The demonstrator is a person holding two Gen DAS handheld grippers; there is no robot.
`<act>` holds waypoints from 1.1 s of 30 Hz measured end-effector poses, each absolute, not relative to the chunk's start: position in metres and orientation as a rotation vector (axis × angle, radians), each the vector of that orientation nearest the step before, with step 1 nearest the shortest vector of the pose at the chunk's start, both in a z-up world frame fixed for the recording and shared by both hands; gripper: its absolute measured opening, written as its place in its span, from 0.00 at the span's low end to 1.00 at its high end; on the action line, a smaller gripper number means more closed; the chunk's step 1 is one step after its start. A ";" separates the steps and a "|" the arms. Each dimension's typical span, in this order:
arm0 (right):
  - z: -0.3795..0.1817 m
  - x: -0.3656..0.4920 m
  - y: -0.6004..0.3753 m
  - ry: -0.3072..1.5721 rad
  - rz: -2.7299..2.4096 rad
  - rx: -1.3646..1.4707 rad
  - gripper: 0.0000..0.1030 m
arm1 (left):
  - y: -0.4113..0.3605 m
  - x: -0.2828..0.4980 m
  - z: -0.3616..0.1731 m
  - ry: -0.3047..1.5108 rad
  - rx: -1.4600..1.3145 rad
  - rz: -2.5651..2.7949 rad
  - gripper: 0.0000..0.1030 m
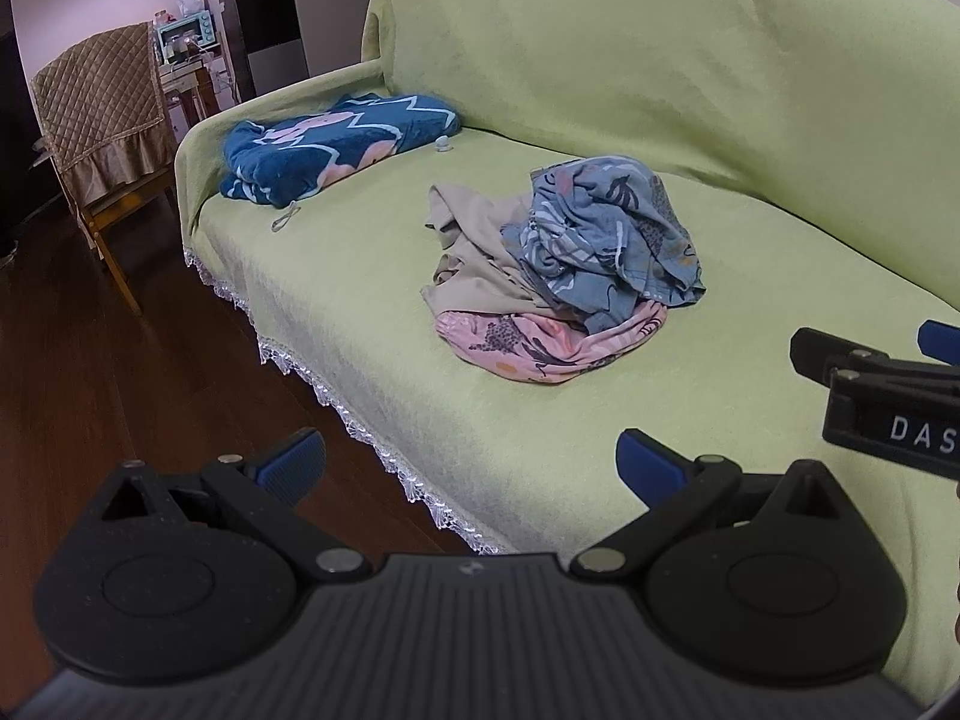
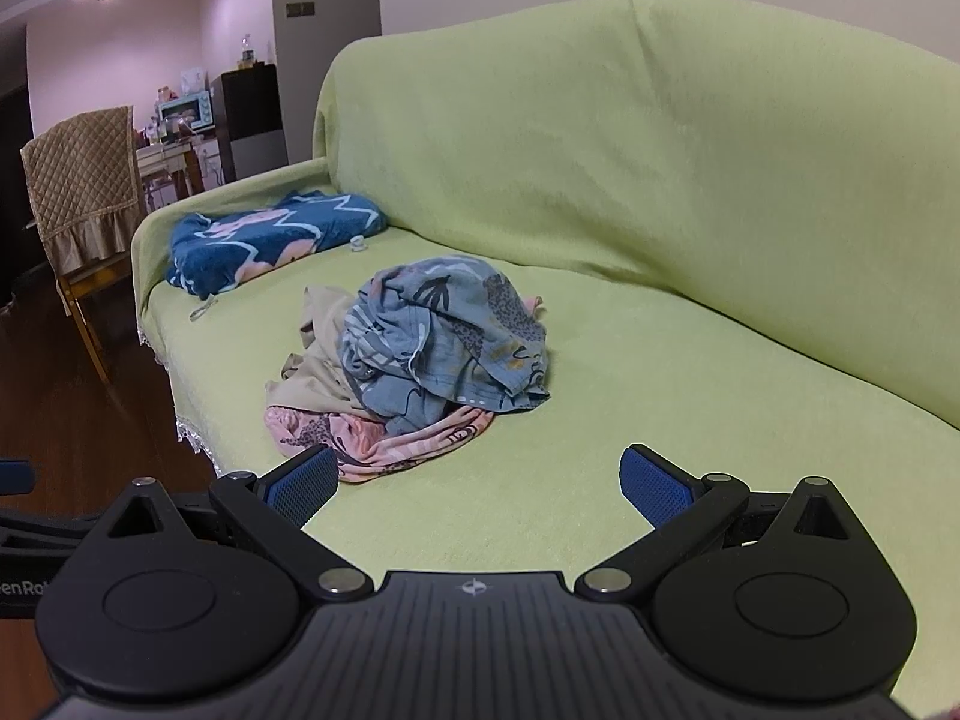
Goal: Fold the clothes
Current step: 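Move both grippers toward the blue patterned shorts on the clothes pile, then grasp the shorts waistband with the right gripper while the left gripper grasps it too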
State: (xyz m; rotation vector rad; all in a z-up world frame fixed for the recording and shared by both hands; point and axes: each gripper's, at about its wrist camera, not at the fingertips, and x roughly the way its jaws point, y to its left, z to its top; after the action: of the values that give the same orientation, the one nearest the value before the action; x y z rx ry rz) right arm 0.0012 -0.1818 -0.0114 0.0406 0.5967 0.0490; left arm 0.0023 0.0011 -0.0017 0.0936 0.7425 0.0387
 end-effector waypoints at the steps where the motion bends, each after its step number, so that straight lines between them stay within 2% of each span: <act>1: -0.013 0.004 -0.182 0.601 0.048 0.039 1.00 | 0.003 0.006 -0.004 0.751 0.085 0.040 0.99; 15: -0.043 0.068 -0.201 0.560 0.034 -0.010 1.00 | 0.023 0.075 -0.046 0.887 -0.017 0.070 0.99; 23: -0.066 0.125 -0.207 0.563 0.169 -0.046 1.00 | 0.018 0.130 -0.072 0.872 -0.007 0.010 0.99; 32: -0.060 0.208 -0.167 0.450 0.337 -0.189 0.78 | 0.022 0.181 -0.078 0.805 -0.032 0.002 0.99; 33: -0.060 0.218 -0.161 0.441 0.348 -0.212 0.73 | 0.022 0.185 -0.079 0.801 -0.032 0.003 0.99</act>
State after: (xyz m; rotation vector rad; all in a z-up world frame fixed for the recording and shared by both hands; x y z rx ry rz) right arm 0.2180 -0.1606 -0.0597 -0.2116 0.4414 0.3480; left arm 0.1849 0.0225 -0.0794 -0.0321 0.8005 0.0030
